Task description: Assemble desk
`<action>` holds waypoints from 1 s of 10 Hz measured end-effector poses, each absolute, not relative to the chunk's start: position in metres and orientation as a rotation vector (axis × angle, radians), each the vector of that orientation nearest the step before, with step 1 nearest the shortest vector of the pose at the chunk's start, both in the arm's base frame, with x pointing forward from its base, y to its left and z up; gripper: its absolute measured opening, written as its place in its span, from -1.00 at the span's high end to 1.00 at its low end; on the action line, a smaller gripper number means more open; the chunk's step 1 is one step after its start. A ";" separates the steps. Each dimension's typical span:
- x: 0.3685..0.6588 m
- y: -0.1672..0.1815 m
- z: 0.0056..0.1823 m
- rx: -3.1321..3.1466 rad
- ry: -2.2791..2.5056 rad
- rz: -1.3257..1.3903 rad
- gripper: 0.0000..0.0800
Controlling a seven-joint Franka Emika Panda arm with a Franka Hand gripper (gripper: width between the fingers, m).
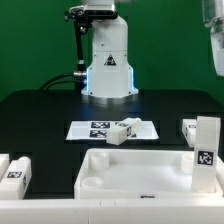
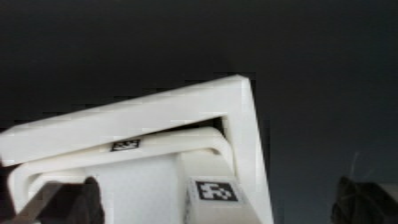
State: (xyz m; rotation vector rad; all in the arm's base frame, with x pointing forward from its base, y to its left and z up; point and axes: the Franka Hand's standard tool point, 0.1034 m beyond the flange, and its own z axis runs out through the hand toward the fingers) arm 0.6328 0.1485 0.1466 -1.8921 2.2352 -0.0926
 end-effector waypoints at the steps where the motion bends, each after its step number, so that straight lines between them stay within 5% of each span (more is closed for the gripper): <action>1: 0.623 0.161 0.153 -1.984 2.148 -0.087 -0.62; 4: 0.587 0.183 0.146 -2.246 1.927 -0.077 -0.62; 8: 0.590 0.179 0.144 -2.481 1.607 -0.142 -0.62; 10: 0.562 0.167 0.117 -2.633 1.375 -0.224 -0.62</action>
Offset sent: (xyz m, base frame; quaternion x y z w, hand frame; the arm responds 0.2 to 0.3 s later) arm -0.0159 0.0099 0.0082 -0.0463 0.0523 -0.2412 0.9680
